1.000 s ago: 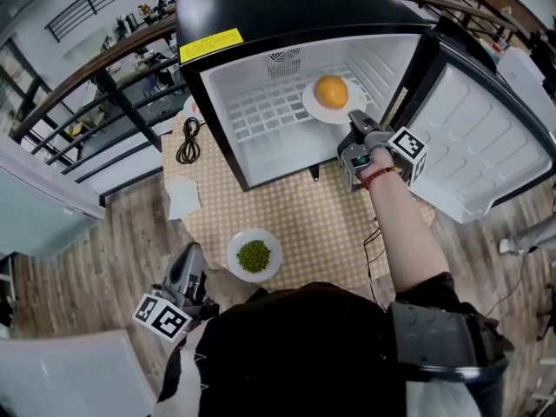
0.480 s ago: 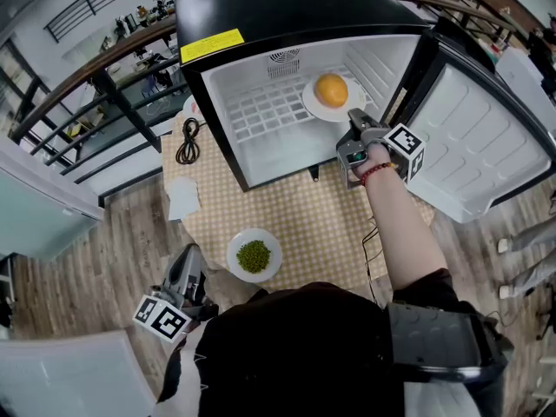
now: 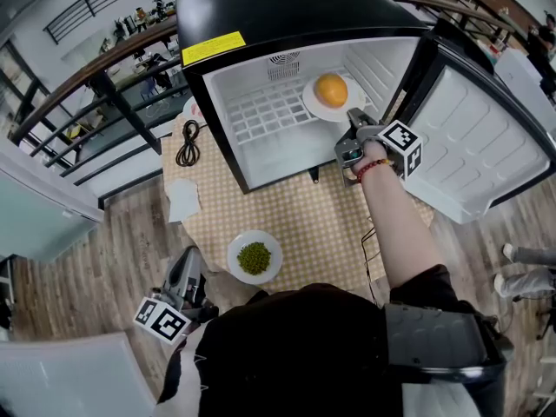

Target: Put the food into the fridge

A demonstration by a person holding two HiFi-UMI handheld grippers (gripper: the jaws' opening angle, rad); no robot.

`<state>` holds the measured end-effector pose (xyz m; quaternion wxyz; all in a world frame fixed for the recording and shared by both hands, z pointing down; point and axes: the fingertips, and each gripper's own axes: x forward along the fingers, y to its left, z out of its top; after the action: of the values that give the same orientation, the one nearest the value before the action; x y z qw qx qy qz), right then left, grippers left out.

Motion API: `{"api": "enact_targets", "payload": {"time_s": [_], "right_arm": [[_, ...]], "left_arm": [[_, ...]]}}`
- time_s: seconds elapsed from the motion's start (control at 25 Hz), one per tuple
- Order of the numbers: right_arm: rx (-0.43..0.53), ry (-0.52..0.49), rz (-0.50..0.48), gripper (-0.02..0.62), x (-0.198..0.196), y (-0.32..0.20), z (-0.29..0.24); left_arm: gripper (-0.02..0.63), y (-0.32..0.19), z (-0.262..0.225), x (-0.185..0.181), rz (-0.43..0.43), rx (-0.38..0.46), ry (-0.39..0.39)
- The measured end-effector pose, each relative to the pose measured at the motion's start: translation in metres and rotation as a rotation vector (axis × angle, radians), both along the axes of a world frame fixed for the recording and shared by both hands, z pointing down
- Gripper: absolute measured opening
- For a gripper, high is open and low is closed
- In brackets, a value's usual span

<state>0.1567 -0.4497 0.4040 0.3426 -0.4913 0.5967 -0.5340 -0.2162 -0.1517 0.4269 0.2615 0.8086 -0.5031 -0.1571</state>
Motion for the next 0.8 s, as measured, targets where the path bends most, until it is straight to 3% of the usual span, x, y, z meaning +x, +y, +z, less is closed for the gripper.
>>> {"api": "enact_targets", "payload": {"time_s": [0.48,0.8], "right_arm": [[0.017,0.239,0.0,0.032,0.001,-0.008,-0.009],[0.027,0.297,0.006,0.032,0.002,-0.013,-0.012]], "left_arm": [[0.014,-0.001,0.003,-0.007,-0.015,-0.008,0.004],[0.014,-0.001,0.005,-0.012,-0.026,-0.013,0.01]]}}
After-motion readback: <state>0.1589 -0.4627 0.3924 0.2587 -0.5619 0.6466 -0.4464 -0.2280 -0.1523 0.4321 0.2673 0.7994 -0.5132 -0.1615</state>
